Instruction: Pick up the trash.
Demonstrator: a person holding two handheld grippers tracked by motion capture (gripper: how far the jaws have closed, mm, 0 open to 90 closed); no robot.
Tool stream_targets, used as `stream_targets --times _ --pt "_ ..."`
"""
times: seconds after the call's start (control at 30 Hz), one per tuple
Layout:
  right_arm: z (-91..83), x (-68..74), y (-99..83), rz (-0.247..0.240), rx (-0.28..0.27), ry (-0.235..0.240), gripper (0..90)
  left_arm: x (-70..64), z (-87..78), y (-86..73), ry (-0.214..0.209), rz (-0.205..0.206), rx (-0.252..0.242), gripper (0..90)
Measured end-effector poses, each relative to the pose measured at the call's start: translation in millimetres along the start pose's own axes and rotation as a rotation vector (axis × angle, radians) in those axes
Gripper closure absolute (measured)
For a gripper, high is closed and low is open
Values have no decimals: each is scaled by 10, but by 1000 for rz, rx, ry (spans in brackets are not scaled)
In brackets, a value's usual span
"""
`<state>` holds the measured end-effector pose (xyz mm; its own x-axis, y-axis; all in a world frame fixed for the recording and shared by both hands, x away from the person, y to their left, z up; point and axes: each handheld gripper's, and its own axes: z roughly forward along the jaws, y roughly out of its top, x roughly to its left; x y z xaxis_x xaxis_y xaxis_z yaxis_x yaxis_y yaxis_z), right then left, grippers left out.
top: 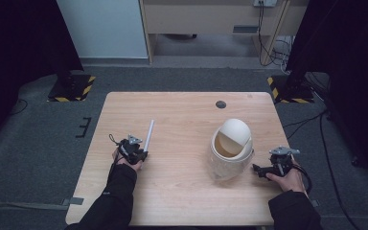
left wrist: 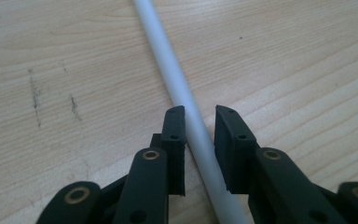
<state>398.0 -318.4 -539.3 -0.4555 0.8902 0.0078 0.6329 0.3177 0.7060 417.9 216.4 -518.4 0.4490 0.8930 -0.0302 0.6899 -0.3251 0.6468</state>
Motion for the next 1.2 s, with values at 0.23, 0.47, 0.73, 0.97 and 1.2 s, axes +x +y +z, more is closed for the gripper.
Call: stream_targets --times 0.23,0.47,0.73,0.97,1.2 --pt "0 0 0 0 0 0 9 -24 -99 -63 -31 40 24 785" --pt "0 0 0 0 0 0 9 -44 -230 -183 -62 69 31 782" --pt "0 1 0 0 0 0 9 -52 -406 -170 -73 42 -77 629" --pt "0 1 0 0 -1 0 9 -23 -452 -23 -73 32 -181 534" --pt "0 0 0 0 -1 0 9 -8 -466 189 -71 48 -298 463"
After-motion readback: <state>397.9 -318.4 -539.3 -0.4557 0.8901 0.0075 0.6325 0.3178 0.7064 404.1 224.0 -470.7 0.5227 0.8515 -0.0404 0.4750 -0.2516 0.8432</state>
